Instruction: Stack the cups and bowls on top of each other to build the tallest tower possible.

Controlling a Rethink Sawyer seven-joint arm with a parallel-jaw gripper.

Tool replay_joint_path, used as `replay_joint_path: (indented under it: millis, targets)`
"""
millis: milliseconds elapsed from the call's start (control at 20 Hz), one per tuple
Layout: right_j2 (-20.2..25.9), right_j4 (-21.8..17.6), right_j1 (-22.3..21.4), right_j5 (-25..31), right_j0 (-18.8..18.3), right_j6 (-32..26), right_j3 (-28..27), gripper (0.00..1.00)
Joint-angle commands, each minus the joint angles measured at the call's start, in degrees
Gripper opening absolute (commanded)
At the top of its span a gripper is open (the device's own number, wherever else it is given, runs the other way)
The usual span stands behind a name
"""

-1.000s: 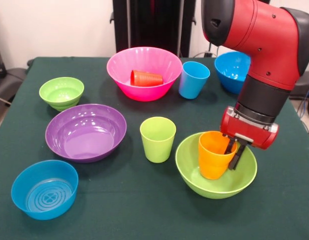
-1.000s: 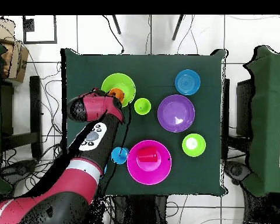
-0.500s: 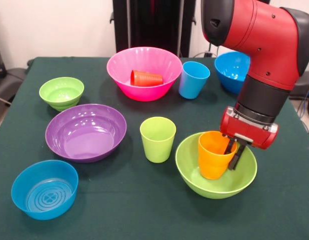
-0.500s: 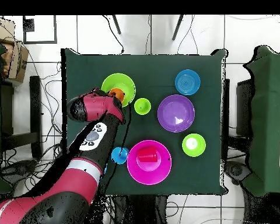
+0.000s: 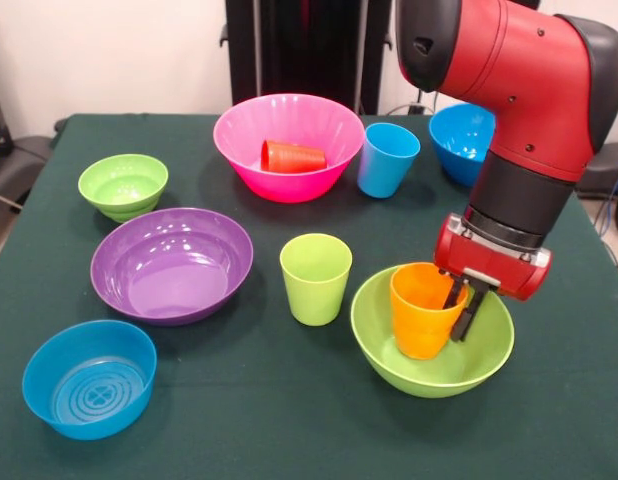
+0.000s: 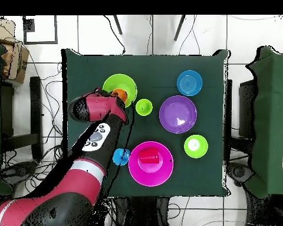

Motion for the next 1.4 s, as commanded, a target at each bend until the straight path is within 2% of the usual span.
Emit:
replay_joint_path:
  millis: [50, 600, 650, 1400]
  targets:
    - [7.6, -0.6, 1.2, -0.6, -2.3, 4.9, -0.8, 0.00]
    - [9.2, -1.2, 0.6, -2.1, -3.0, 4.2, 0.0, 0.00]
    - [9.8, -1.5, 0.3, -2.4, -3.3, 3.9, 0.3, 1.00]
    - [10.0, -1.8, 0.7, -2.1, -3.8, 3.5, -0.5, 1.00]
